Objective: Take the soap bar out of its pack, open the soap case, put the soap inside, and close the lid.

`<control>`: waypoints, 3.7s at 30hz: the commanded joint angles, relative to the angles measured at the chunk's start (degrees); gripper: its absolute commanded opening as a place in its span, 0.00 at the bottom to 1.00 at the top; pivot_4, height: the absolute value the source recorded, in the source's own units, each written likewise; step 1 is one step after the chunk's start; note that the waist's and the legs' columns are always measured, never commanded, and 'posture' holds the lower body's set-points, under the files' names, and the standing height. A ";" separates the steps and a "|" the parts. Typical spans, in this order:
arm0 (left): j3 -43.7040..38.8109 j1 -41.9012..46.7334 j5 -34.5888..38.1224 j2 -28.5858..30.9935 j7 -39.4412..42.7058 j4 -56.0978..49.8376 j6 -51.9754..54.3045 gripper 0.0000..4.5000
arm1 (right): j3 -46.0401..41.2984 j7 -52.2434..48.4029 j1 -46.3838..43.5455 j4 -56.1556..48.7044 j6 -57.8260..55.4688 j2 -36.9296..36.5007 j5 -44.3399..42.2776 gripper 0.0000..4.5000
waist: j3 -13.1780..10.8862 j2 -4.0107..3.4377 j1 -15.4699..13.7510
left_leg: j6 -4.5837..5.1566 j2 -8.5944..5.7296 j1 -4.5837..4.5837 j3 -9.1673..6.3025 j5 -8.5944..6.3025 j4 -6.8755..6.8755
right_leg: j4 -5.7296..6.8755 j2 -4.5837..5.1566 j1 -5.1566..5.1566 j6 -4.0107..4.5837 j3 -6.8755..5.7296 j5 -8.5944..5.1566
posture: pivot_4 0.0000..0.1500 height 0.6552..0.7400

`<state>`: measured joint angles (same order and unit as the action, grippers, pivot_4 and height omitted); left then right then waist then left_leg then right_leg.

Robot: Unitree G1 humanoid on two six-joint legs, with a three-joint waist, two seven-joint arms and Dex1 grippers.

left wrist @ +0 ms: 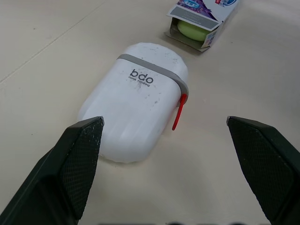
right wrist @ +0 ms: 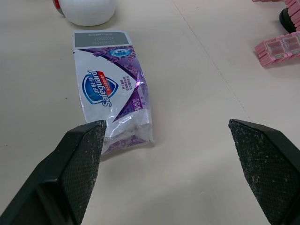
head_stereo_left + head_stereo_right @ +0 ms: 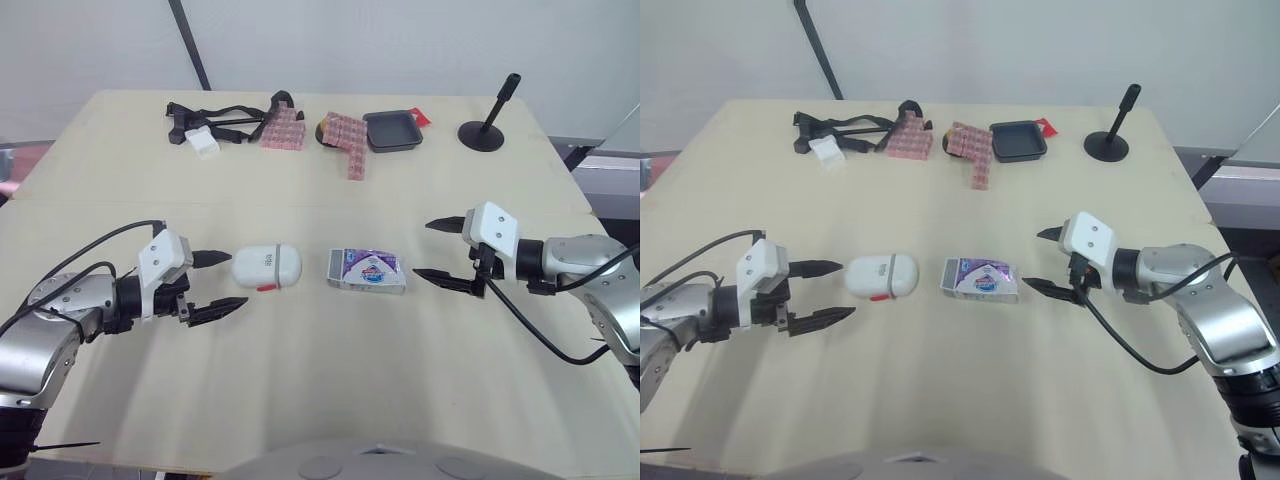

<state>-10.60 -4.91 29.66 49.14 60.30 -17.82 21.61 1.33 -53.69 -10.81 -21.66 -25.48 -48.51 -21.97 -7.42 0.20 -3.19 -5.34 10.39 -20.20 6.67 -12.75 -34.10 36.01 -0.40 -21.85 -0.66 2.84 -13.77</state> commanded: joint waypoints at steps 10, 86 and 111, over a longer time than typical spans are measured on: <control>4.32 5.97 -7.42 -2.56 0.97 9.02 -7.89 0.99 | 2.25 -0.78 0.39 -3.57 1.37 1.66 1.67 1.00 | 0.01 0.00 0.03 | 0.05 0.04 0.00 0.00 0.02 -0.14 | 0.16 0.04 -0.01 0.00 0.01 0.00 | 1.00 1.00; -1.21 -3.99 -6.31 -0.76 -3.57 -4.66 -2.41 0.99 | 19.04 -8.63 -13.78 19.56 11.35 10.07 19.95 1.00 | 0.03 0.03 0.54 | 0.10 0.02 -0.28 0.01 0.08 -0.39 | 0.44 0.01 -0.26 0.02 0.00 0.00 | 1.00 1.00; -1.24 -3.97 -7.21 -0.61 -3.48 -4.41 -3.69 1.00 | 15.72 -12.02 -11.83 12.72 9.64 6.13 17.81 0.59 | 0.03 0.02 0.11 | 0.12 0.07 -0.33 0.01 0.07 -0.58 | 0.56 0.01 -0.29 0.03 0.01 0.00 | 1.00 1.00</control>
<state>-10.80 -9.33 22.58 47.75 56.68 -21.38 18.77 19.76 -64.72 -22.96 -5.79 -14.98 -40.70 -2.74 -7.40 0.22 -3.08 -5.22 10.46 -20.55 6.68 -12.69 -34.67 36.56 -0.38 -22.16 -0.63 2.84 -13.76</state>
